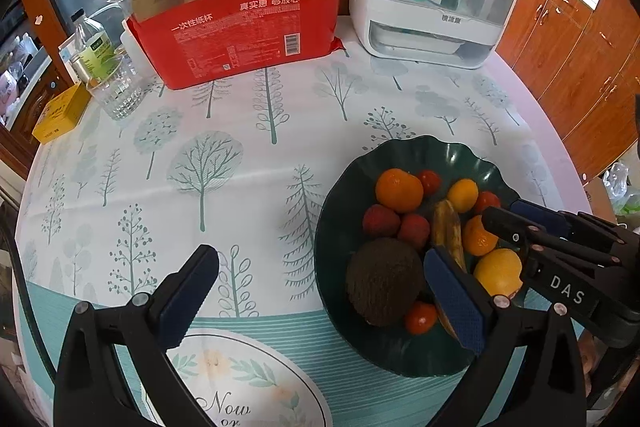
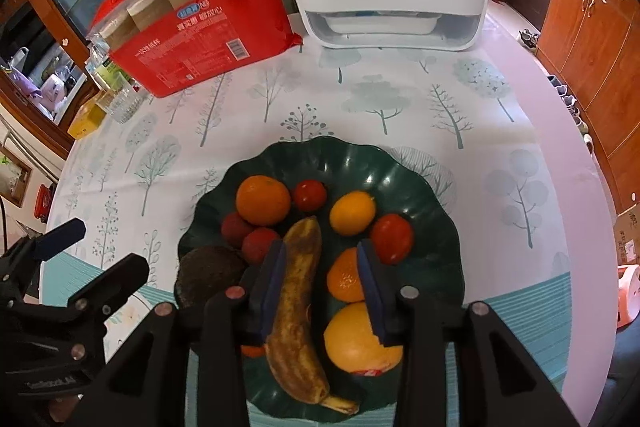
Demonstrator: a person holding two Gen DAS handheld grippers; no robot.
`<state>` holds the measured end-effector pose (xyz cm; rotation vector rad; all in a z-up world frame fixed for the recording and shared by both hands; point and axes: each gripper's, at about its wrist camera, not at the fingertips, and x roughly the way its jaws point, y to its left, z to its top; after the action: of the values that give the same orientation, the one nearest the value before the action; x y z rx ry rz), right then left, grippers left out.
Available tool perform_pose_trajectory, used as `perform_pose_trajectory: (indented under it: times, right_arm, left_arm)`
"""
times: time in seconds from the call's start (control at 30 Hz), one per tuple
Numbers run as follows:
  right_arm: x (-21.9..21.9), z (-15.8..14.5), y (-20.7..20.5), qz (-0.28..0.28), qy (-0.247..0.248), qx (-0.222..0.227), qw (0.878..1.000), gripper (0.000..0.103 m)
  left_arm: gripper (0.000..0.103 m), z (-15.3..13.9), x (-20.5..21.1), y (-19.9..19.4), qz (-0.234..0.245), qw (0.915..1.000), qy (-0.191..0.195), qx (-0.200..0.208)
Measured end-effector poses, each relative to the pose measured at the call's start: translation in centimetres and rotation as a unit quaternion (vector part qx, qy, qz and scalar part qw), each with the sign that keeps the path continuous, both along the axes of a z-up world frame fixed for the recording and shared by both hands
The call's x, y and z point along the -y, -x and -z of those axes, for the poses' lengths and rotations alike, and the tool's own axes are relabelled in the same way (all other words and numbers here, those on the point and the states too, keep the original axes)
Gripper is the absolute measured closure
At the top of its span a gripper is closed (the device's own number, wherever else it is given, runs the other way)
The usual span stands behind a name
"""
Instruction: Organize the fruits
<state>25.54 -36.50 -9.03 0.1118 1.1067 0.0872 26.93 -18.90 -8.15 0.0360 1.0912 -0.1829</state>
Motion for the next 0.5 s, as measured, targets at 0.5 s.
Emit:
perform_pose_trajectory:
  times: [0.5]
  right_arm:
    - [-2.8, -3.3, 4.4, 0.002, 0.007, 0.039, 0.999, 0.065]
  left_arm:
    - [0.001, -2.5, -3.3, 4.6, -0.007, 0.9996, 0.020, 0.019]
